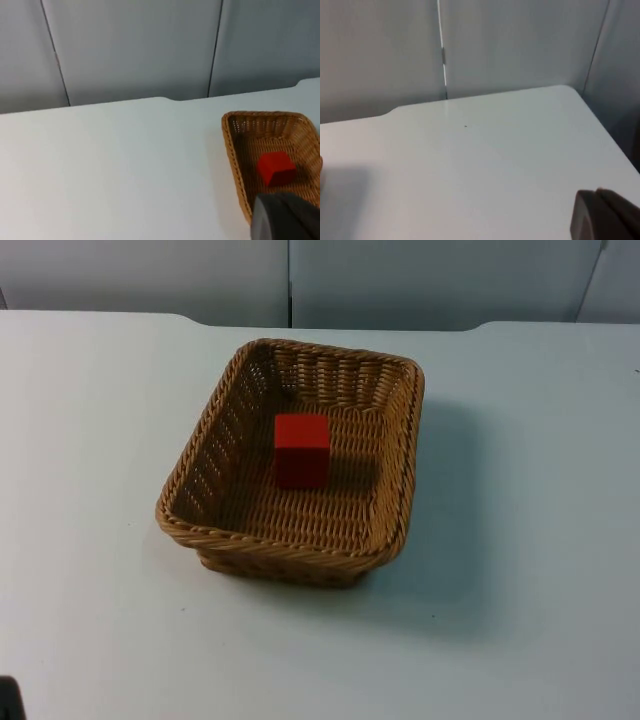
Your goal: Pick up the basket with the left hand and place the cube into the basket with the right hand.
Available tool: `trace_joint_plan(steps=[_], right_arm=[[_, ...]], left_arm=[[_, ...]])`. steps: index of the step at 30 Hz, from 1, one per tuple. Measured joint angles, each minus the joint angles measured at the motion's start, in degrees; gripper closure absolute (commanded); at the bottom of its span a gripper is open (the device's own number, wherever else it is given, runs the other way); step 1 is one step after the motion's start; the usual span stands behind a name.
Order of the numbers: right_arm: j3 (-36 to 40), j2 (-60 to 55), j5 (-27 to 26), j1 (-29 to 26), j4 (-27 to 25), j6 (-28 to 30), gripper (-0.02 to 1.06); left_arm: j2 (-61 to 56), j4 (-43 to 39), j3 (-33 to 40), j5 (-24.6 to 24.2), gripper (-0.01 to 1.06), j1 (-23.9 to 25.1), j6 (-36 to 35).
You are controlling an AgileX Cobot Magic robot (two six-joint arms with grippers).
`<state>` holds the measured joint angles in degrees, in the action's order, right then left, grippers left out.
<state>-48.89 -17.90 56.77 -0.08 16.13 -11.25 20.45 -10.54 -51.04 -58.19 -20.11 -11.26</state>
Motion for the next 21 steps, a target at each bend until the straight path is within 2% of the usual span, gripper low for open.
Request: trace_joint_plan(steps=[3,4,6,9,10,15,21], right_arm=[[0.0,5.4,2.1,0.1,-0.2,1.4,1.05],[0.0,5.4,2.1,0.1,-0.2,1.4,1.05],[0.0,8.9,2.9,0.1,-3.2,4.2,1.05],[0.0,13.5,4.6,0.3,-9.8,9.3,1.05],[0.0,13.5,4.6,0.3,-9.8,9.3,1.05],[0.7,17.6,10.6,0.3,-19.3,16.6,1.05],[2.8,17.7,13.3,0.6,-22.9,18.6,1.05]], left_arm=[[-10.0,-0.1,5.1,-3.6,1.05,0.0,-0.7],[-10.0,-0.1,5.1,-3.6,1.05,0.0,-0.7],[-15.3,-0.2,6.9,-6.0,1.05,0.0,-1.0],[-19.9,-0.6,8.9,-6.4,1.05,0.0,-1.0],[-19.9,-0.6,8.9,-6.4,1.05,0.0,-1.0],[-20.2,0.6,13.2,-6.3,1.05,0.0,1.9],[-20.2,1.6,15.6,-4.9,1.05,0.0,3.5]])
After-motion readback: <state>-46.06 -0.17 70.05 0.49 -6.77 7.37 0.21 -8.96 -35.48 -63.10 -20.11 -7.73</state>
